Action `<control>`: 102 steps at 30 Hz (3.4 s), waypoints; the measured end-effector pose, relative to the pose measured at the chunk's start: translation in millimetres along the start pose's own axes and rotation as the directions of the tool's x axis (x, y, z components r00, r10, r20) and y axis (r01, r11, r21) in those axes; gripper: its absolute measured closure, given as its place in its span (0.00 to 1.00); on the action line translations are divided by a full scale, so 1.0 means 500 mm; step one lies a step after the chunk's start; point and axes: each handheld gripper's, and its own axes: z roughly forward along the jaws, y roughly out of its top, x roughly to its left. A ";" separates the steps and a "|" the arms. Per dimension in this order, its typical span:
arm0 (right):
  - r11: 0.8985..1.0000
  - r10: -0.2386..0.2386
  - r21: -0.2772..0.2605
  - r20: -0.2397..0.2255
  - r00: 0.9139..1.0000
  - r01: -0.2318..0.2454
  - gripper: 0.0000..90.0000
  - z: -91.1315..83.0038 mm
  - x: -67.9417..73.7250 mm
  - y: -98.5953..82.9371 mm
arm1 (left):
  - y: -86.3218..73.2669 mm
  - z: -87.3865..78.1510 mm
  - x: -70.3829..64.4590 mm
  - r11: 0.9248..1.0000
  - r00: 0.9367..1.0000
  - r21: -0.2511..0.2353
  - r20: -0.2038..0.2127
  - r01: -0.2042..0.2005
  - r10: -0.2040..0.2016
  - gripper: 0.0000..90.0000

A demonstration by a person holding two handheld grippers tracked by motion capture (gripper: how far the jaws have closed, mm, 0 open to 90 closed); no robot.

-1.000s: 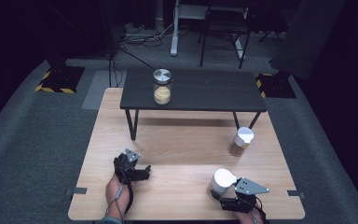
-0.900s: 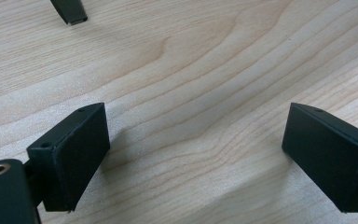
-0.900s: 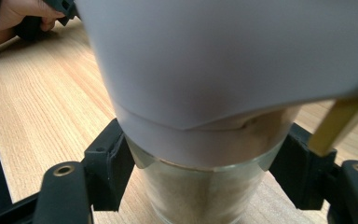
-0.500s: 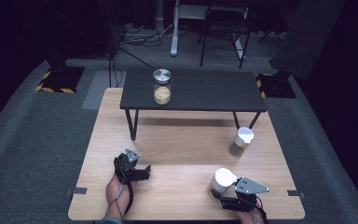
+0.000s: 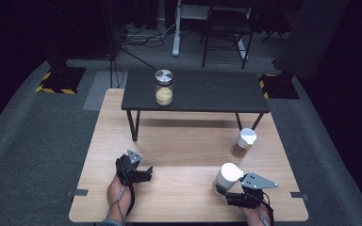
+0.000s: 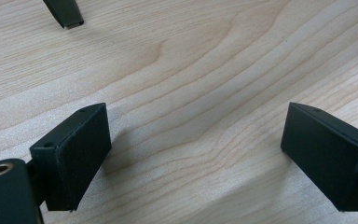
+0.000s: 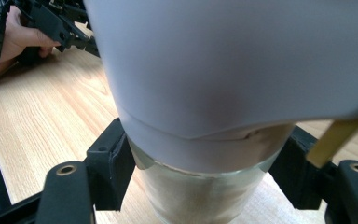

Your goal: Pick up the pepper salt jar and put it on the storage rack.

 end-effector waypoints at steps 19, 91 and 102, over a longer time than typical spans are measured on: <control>1.000 0.000 -0.028 0.013 1.000 0.001 0.33 -0.024 -0.019 0.103 | 0.000 0.000 0.001 1.000 1.000 0.001 0.002 0.002 -0.002 0.09; 0.997 -0.080 -0.017 0.068 0.994 0.081 0.33 0.087 -0.077 0.531 | 0.001 0.000 0.009 1.000 1.000 0.003 0.019 -0.010 0.010 0.08; 0.998 -0.049 -0.022 0.102 0.994 0.051 0.33 0.136 -0.100 0.553 | 0.001 0.001 0.010 1.000 1.000 0.002 0.021 -0.009 0.009 0.08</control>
